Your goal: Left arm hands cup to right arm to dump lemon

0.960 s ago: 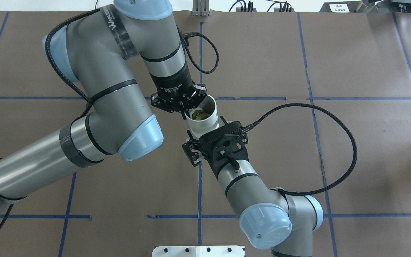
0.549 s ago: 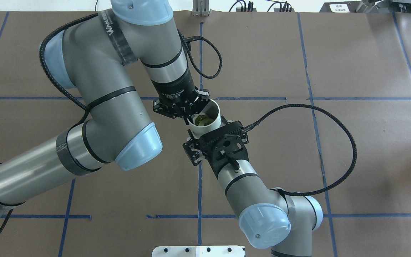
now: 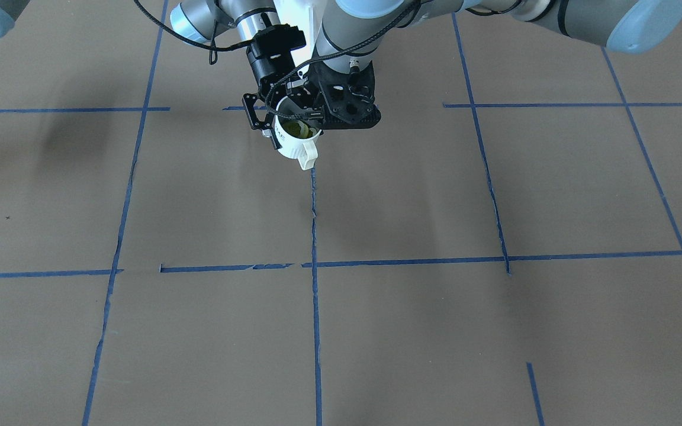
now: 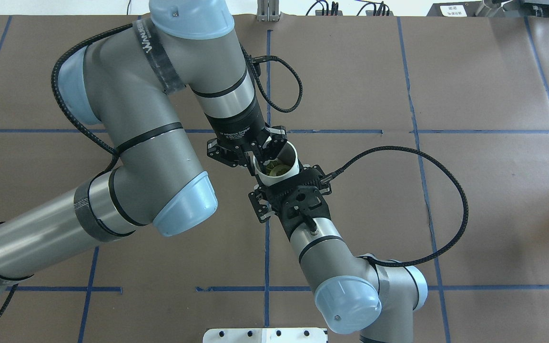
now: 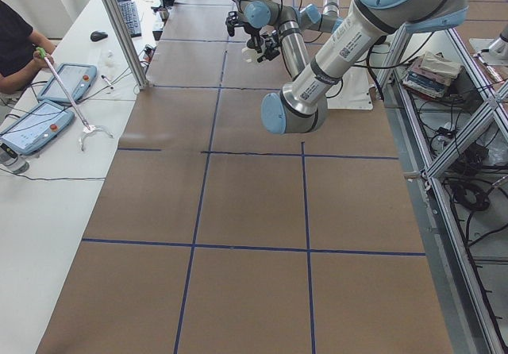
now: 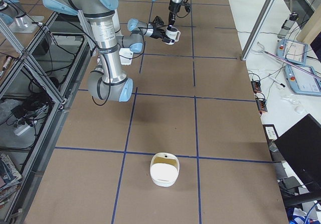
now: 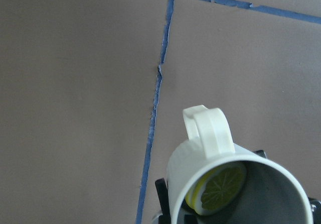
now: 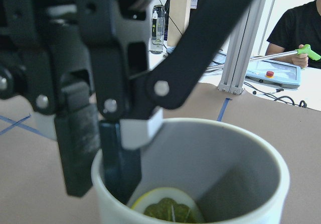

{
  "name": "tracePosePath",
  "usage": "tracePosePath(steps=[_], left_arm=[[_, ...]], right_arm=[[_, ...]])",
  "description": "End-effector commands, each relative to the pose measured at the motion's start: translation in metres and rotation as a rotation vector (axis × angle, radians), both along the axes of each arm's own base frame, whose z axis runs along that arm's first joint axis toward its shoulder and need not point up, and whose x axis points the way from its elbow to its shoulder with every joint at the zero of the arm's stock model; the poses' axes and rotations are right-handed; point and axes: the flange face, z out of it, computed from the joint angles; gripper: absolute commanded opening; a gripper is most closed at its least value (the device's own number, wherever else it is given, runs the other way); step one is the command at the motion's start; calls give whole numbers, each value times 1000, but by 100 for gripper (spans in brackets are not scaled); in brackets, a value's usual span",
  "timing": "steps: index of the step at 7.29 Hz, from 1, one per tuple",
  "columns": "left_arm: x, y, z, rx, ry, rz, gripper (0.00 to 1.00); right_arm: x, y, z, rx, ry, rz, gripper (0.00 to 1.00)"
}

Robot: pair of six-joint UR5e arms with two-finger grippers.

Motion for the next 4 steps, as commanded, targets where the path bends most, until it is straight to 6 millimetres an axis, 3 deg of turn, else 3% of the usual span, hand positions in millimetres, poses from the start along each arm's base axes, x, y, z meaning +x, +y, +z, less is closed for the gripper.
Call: tracePosePath(steps=[1,3,4], left_arm=[[-26,4,-16,39,45,-22,100],[-37,-3,-18,43,48,-44,100],[-46,-10,-16,36,47,-67,100]], right_arm=[[-9,11,10,8,22,18,27],[-6,13,3,4,-12,18,30],[6,12,-2,7,-82,28,29]])
